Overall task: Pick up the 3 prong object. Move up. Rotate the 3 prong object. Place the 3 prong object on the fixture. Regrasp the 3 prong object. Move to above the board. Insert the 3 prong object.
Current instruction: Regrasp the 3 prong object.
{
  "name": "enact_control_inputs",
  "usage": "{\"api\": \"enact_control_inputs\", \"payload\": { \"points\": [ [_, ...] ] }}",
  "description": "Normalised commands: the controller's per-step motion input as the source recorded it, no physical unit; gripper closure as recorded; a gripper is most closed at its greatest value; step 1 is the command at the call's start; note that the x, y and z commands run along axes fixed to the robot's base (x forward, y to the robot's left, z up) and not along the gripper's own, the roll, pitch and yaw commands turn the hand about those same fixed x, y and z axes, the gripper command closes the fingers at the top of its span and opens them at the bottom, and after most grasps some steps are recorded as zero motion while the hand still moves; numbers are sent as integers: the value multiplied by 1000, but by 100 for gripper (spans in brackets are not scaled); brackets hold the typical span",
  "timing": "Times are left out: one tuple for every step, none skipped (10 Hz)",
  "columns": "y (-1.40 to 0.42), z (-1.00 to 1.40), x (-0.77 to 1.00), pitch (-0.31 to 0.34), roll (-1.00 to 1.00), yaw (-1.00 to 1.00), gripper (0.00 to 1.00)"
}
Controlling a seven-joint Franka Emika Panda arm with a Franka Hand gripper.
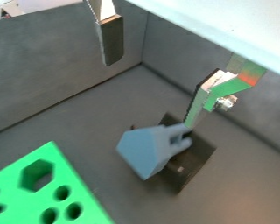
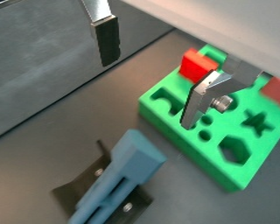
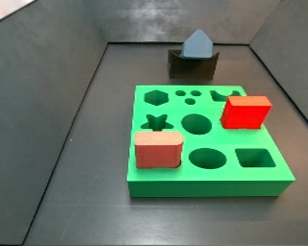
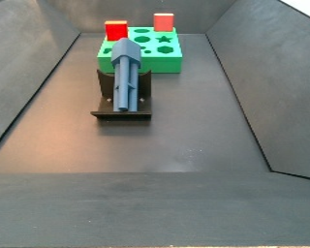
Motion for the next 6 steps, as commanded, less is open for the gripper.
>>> {"api": "enact_control_inputs", "payload": {
  "points": [
    [-23, 1, 18, 35, 1000, 35, 0],
    [-20, -3, 25, 40, 1000, 36, 0],
    [-25, -4, 47, 55, 1000, 41, 0],
    [-28, 0, 56, 62, 1000, 45, 0],
    [-33, -1, 73, 80, 1000, 51, 0],
    [-34, -9, 88, 103, 1000, 61, 0]
  ]
}}
